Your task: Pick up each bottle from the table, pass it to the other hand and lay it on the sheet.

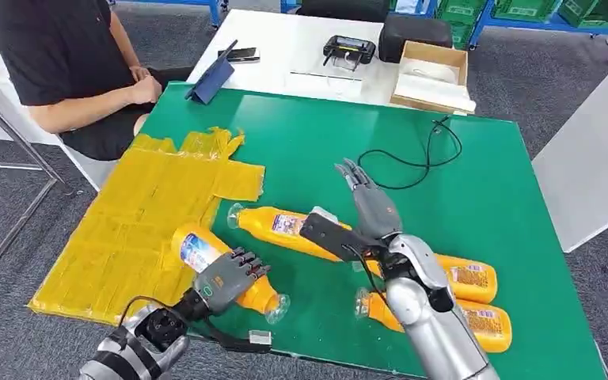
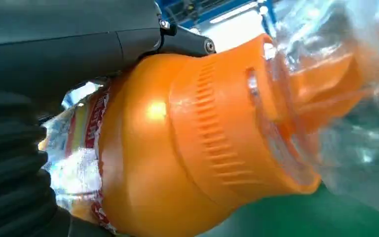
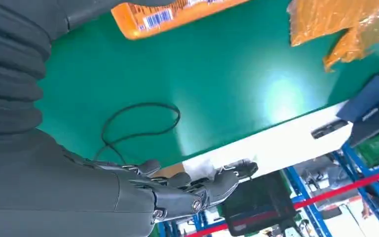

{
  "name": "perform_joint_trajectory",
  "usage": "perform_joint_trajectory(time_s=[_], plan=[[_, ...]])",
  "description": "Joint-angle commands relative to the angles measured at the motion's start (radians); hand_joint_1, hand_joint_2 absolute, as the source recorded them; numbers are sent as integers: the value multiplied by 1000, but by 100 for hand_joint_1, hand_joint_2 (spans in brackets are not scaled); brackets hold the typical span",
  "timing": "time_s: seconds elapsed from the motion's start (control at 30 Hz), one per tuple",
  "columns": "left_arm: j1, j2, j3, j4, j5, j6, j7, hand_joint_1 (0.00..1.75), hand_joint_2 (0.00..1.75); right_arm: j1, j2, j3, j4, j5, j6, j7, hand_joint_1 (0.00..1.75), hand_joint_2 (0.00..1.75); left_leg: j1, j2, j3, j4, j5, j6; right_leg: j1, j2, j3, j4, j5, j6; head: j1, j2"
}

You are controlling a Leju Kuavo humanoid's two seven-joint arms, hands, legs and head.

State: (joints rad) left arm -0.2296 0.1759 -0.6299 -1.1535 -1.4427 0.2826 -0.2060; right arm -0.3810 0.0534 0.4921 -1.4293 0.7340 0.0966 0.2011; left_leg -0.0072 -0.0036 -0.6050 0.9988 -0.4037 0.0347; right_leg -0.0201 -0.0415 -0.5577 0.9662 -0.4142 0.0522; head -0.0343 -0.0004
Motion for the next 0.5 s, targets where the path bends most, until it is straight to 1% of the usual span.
perform_joint_trajectory(time_s=[0.03,0.1,0.13,0.2,0.23,0.27,0.3,0.33,0.37,0.4,0.5], plan=[[-115,28,-82,141,94,-105,-7,0,0,-181,7,46,304,-23,114,66,0,175,0,2,0,0,2,-2,0,3,0,0,2,-2,0,0],[-135,45,-65,107,234,-207,-75,0,0,-196,-6,66,391,-34,134,66,0,175,2,2,-2,0,5,-3,1,4,-4,0,5,-5,0,0],[-143,56,-62,91,258,-226,-83,0,0,-196,-11,70,421,-37,132,55,0,175,1,1,-1,0,5,-3,1,2,-5,0,4,-5,0,0],[-143,59,-54,80,287,-237,-92,0,0,-197,-11,72,447,-36,126,49,0,175,2,1,-1,0,6,-3,2,1,-9,-1,4,-5,0,0],[-134,47,-12,59,412,-289,-133,0,0,-198,-18,80,487,-32,135,48,0,175,1,1,-2,-1,7,-3,1,2,-11,-1,5,-6,0,0],[-136,48,-12,57,414,-291,-133,0,0,-197,-21,81,493,-31,135,44,0,175,2,2,-5,-2,8,-3,2,2,-6,-2,8,-7,0,0],[-136,48,-12,57,414,-291,-133,0,0,-197,-21,81,493,-31,135,44,0,175,2,1,-6,-1,10,-3,2,1,-6,-2,10,-4,0,0],[-136,48,-12,57,414,-291,-133,0,0,-197,-21,81,493,-31,135,44,0,175,2,1,-8,-1,11,-2,2,1,-7,-1,12,-1,0,0],[-136,48,-12,57,414,-291,-133,0,0,-197,-21,81,493,-31,135,44,0,175,2,1,-11,0,12,-2,2,1,-11,0,12,-4,0,0],[-136,48,-12,57,414,-291,-133,0,0,-197,-21,81,493,-31,135,44,0,175,1,0,-12,0,13,-1,1,-1,-12,1,12,-3,0,0],[-131,44,-9,59,423,-292,-132,0,0,-200,-19,82,493,-30,137,44,0,175,1,2,-14,1,12,-2,1,2,-14,1,12,-4,0,0]])
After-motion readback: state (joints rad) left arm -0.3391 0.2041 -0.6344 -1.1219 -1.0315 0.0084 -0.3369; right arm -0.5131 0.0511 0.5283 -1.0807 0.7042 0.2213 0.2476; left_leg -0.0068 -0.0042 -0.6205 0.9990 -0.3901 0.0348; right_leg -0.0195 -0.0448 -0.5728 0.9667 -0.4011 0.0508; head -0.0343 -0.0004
